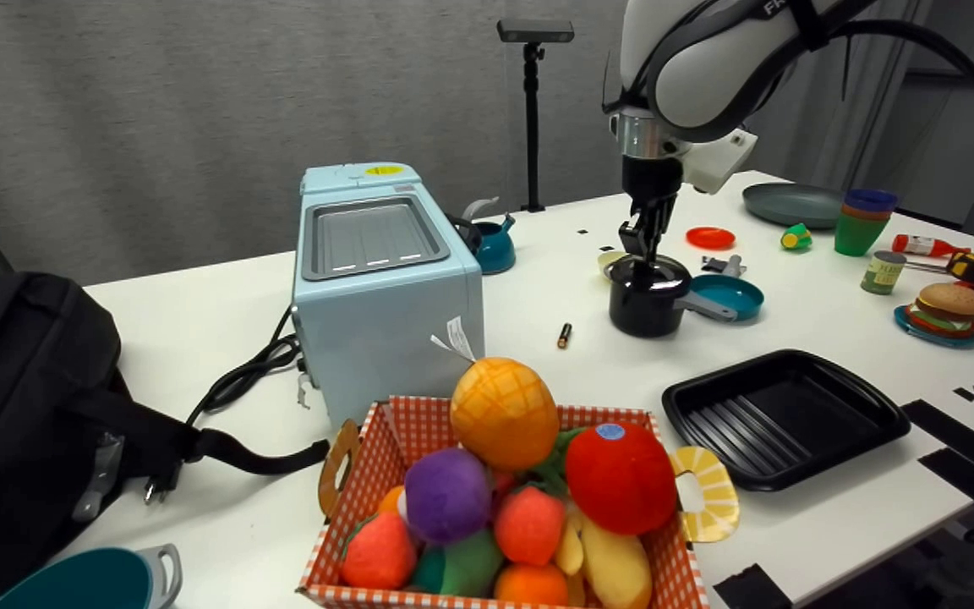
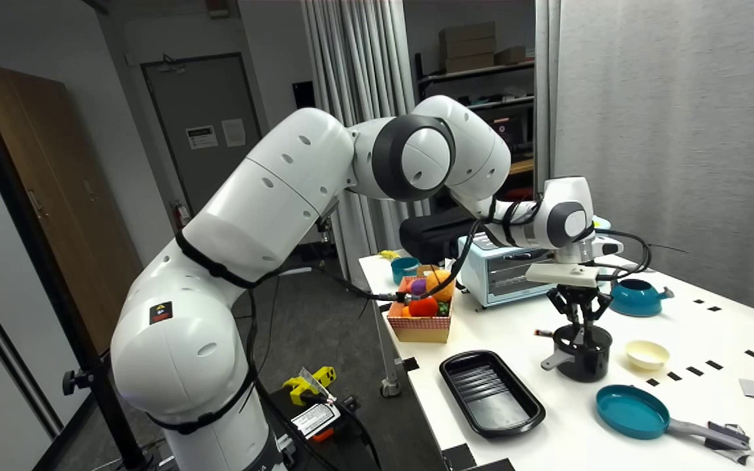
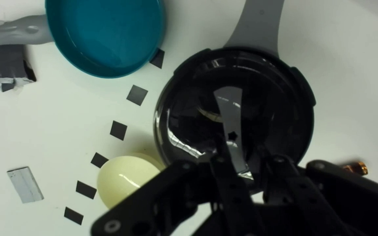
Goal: Move the lid from the black pot to the blue pan
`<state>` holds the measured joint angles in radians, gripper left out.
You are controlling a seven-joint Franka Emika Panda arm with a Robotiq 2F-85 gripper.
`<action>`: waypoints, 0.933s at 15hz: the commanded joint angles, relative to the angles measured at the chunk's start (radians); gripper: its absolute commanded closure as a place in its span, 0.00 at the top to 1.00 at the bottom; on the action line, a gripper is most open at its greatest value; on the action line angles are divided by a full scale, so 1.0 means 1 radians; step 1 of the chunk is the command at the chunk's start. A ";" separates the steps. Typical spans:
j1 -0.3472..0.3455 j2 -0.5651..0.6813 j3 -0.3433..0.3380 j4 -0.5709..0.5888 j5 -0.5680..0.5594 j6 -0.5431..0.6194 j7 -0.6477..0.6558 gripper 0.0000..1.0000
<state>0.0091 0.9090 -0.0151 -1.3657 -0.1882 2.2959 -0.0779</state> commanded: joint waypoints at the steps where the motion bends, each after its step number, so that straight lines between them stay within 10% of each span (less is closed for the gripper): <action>1: 0.003 0.023 -0.004 0.050 0.021 -0.028 0.002 0.00; 14: -0.053 0.060 -0.045 0.245 0.143 -0.209 0.163 0.04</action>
<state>-0.0301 0.9131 -0.0454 -1.2151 -0.0749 2.1211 0.0253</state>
